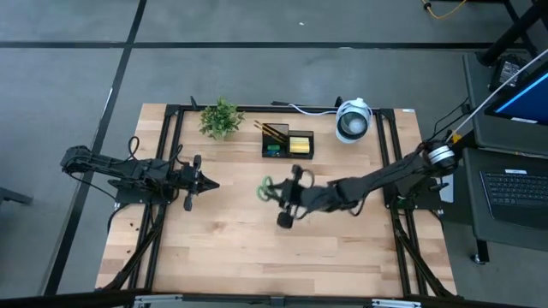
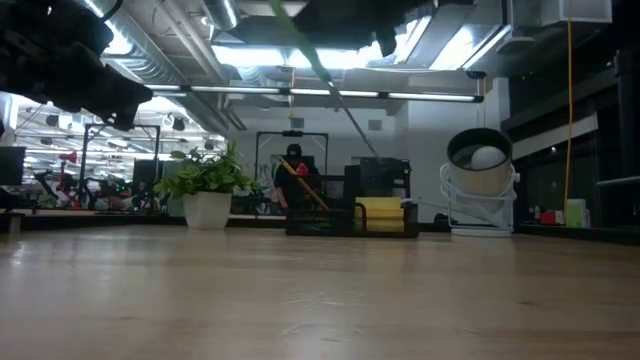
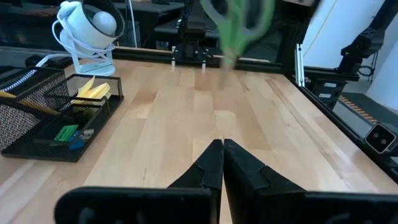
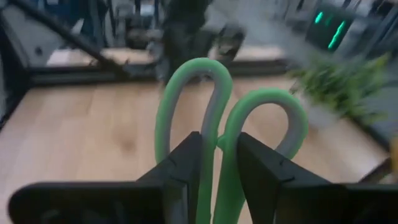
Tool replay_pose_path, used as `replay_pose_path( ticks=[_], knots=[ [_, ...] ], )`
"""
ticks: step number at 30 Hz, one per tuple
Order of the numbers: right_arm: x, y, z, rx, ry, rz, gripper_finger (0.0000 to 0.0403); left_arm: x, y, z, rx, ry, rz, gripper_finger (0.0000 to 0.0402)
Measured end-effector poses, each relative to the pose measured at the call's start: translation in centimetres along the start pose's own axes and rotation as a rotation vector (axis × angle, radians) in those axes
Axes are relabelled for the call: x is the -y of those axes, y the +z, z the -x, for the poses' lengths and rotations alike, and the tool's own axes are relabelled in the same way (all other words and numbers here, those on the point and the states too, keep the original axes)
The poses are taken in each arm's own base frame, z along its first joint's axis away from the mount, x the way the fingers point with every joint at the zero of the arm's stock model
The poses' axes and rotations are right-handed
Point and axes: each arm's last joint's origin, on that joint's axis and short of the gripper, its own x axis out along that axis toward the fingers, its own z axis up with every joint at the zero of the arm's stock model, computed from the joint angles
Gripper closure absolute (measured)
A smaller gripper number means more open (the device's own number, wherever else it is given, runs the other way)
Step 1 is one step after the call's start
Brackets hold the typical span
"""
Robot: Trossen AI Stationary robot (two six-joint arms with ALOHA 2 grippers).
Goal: Pick and place office supplies into organizer
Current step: Put the green scissor into the black organizer
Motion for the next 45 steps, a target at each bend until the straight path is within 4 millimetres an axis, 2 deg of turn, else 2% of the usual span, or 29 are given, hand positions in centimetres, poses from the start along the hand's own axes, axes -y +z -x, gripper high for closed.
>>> replay_pose_path(
  ticks=[6, 12, 22, 29, 37, 45],
  knots=[
    [4.0, -0.8, 0.6, 0.226, -0.078, 0.035, 0.0311, 0.0, 0.1, 0.0, 0.006, 0.000, 0.009, 0.0398],
    [8.3, -2.0, 0.3, 0.380, -0.124, 0.041, 0.0311, 0.0, 0.1, 0.0, 0.006, 0.003, 0.013, 0.0394],
    [15.2, -2.3, -1.4, 0.501, -0.166, 0.090, 0.0311, 0.0, 0.1, 0.0, 0.007, 0.002, 0.041, 0.0394],
    [19.5, -3.9, -2.9, 0.534, -0.229, 0.101, 0.0311, 0.0, 0.1, 0.0, 0.008, 0.011, 0.045, 0.0397],
    [22.1, -4.5, -4.4, 0.566, -0.219, 0.110, 0.0311, -0.3, 0.1, 0.0, 0.020, 0.090, 0.045, 0.0393],
    [22.7, -5.9, -7.1, 0.520, -0.222, 0.101, 0.0311, -0.4, 0.1, 0.0, 0.028, 0.138, 0.044, 0.0397]
  ],
)
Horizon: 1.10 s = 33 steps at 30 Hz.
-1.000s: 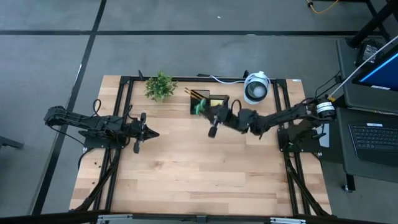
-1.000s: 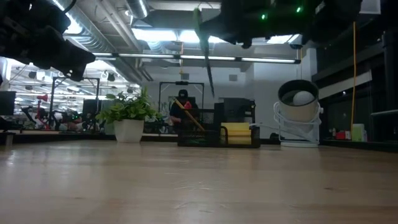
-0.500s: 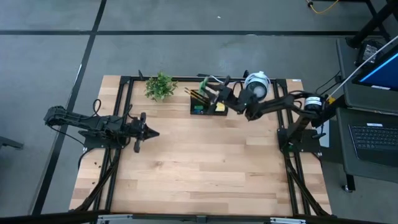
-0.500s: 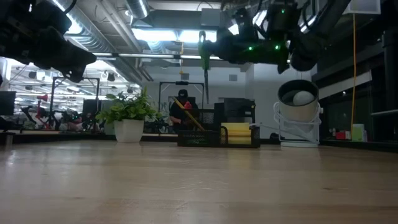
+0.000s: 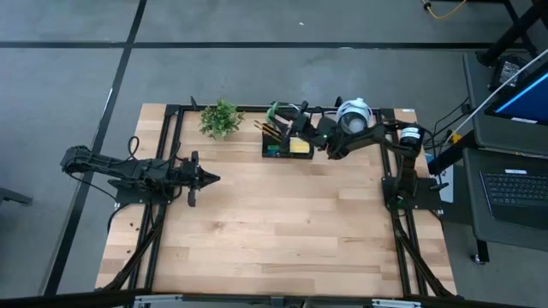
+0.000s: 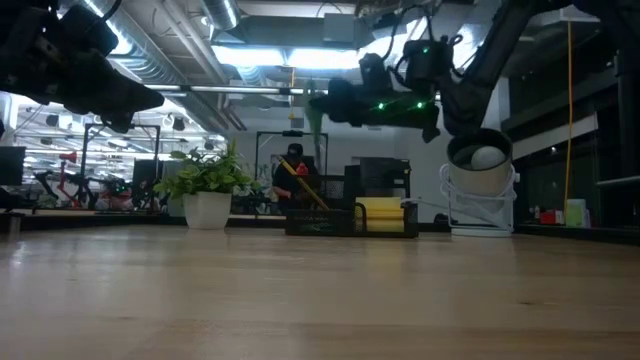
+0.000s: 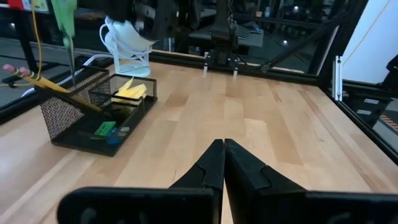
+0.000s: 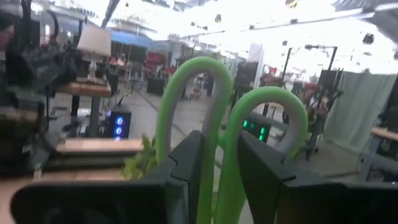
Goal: Pick and place office supplies into organizer
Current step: Put the green scissor into the black organizer
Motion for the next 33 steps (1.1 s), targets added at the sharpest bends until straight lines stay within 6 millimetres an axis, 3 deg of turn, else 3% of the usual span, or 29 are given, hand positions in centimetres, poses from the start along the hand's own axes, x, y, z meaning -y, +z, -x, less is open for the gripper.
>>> replay_pose_path(
  ticks=[9, 15, 25, 33],
  knots=[
    [0.2, -4.3, 0.2, -0.126, -0.010, -0.077, 0.0311, 0.0, 0.0, 0.0, 0.001, 0.004, 0.000, 0.0395],
    [0.3, -5.6, 0.4, -0.132, -0.020, -0.119, 0.0311, 0.0, 0.0, 0.0, 0.001, 0.005, 0.000, 0.0397],
    [0.3, -5.6, 0.4, -0.129, -0.020, -0.129, 0.0309, -0.1, 0.0, 0.0, 0.005, 0.026, 0.000, 0.0395],
    [0.3, -5.7, 0.4, -0.131, -0.022, -0.162, 0.0279, -0.1, 0.0, 0.0, 0.005, 0.026, 0.000, 0.0394]
  ],
)
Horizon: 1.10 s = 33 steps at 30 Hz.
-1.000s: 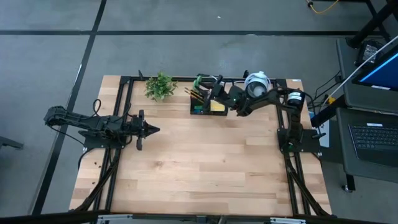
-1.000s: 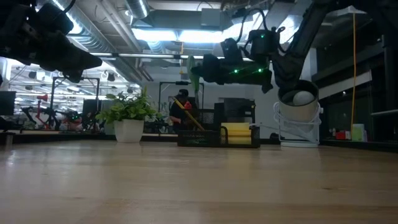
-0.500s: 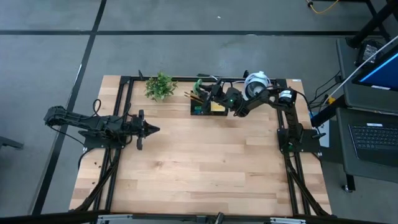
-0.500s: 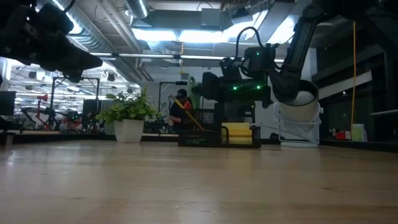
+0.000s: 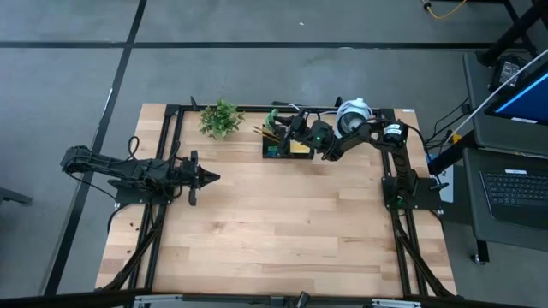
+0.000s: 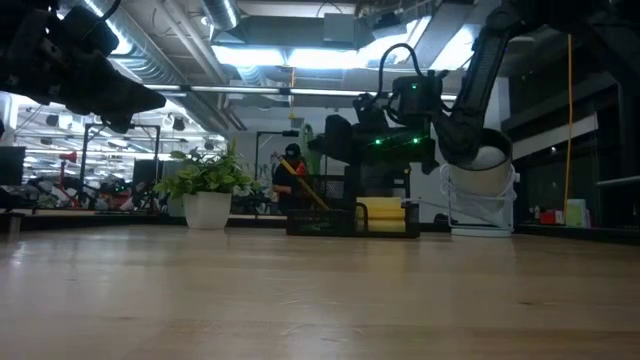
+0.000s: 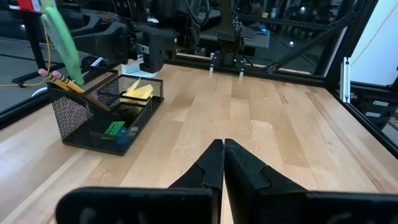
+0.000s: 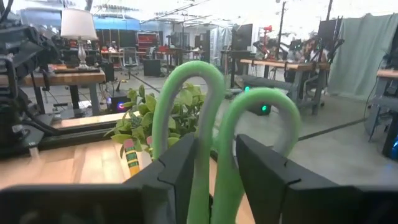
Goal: Pick and place office supplies into organizer
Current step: Put the green scissor into the black organizer, then return to Home Position
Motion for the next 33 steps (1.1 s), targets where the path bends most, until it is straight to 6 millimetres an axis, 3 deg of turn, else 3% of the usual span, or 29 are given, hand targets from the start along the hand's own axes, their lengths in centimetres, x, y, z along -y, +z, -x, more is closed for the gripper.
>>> replay_pose_path(
  ticks=[15, 23, 29, 33],
  knots=[
    [0.0, 0.6, 0.0, 0.026, -0.002, 0.037, 0.0273, 0.0, 0.0, 0.0, 0.000, 0.001, 0.000, 0.0395],
    [-0.5, 4.7, 0.2, 0.078, 0.012, 0.037, 0.0285, 0.0, 0.1, 0.0, 0.013, 0.018, 0.004, 0.0397],
    [-1.8, 7.5, 1.1, -0.050, 0.096, 0.061, 0.0383, 0.0, 0.5, 0.0, 0.056, 0.011, 0.000, 0.0400],
    [-3.2, 9.8, 2.5, -0.142, 0.153, 0.070, 0.0391, 0.0, 0.6, 0.0, 0.060, 0.019, -0.073, 0.0399]
  ],
)
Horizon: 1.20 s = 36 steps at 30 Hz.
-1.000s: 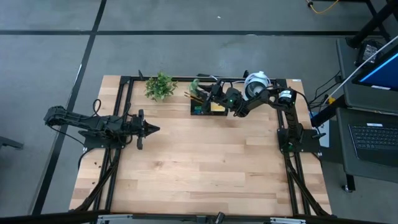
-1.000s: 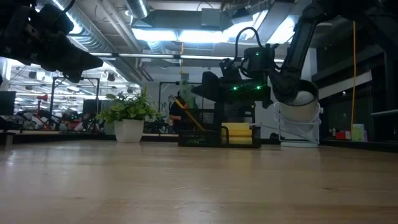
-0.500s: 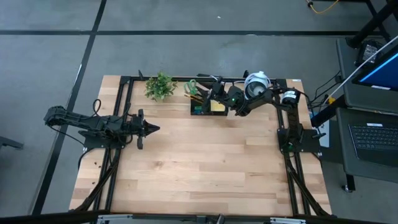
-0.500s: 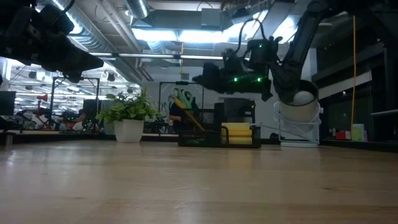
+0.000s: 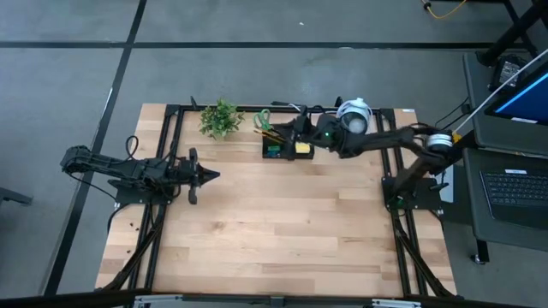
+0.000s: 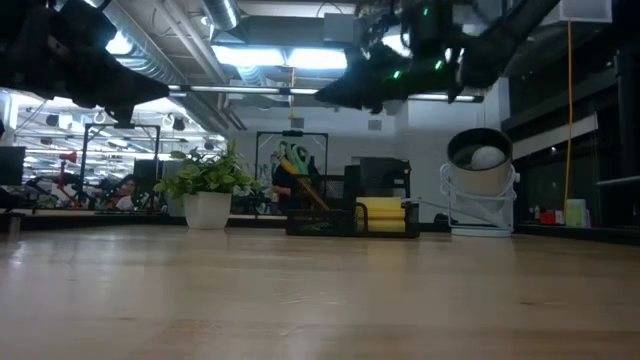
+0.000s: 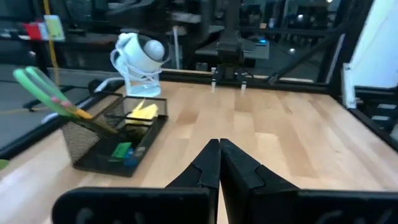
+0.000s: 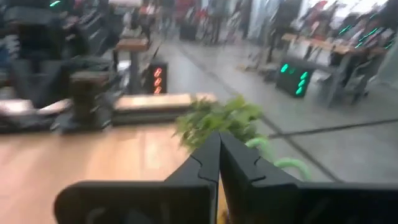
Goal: Pick and place office supplies into organizer
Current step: Return to Home Position
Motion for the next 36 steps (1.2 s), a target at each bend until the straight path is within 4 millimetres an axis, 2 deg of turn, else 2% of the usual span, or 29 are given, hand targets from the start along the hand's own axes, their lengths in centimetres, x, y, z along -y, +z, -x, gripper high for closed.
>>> replay_pose_path(
  ticks=[6, 10, 13, 18, 23, 29, 33, 36],
  knots=[
    [-2.1, 3.8, 3.5, -0.086, 0.095, 0.024, 0.0395, -0.1, 0.0, 0.0, 0.002, 0.024, -0.059, 0.0400],
    [-3.1, 6.5, 6.1, -0.027, 0.204, 0.053, 0.0398, -0.3, 0.2, 0.1, 0.021, 0.043, -0.096, 0.0400],
    [-3.5, 7.3, 8.1, 0.023, 0.248, 0.059, 0.0398, -0.7, 0.4, 0.3, 0.049, 0.069, -0.105, 0.0400],
    [-3.8, 6.5, 11.2, 0.052, 0.278, 0.058, 0.0390, -1.3, 0.8, 0.7, 0.090, 0.020, -0.114, 0.0401],
    [-4.1, 4.3, 13.8, 0.106, 0.318, 0.058, 0.0398, -2.2, 0.8, 1.0, 0.100, 0.071, -0.107, 0.0400],
    [-3.8, 2.4, 17.3, 0.211, 0.368, 0.058, 0.0391, -2.7, 0.8, 1.1, 0.103, 0.039, -0.120, 0.0400],
    [-3.4, 1.6, 19.8, 0.223, 0.366, 0.056, 0.0393, -3.1, -0.3, 0.7, 0.091, 0.068, -0.119, 0.0401],
    [-3.2, 0.9, 21.2, 0.218, 0.368, 0.028, 0.0399, -3.3, -0.3, 0.6, 0.104, 0.084, -0.120, 0.0400]
  ],
)
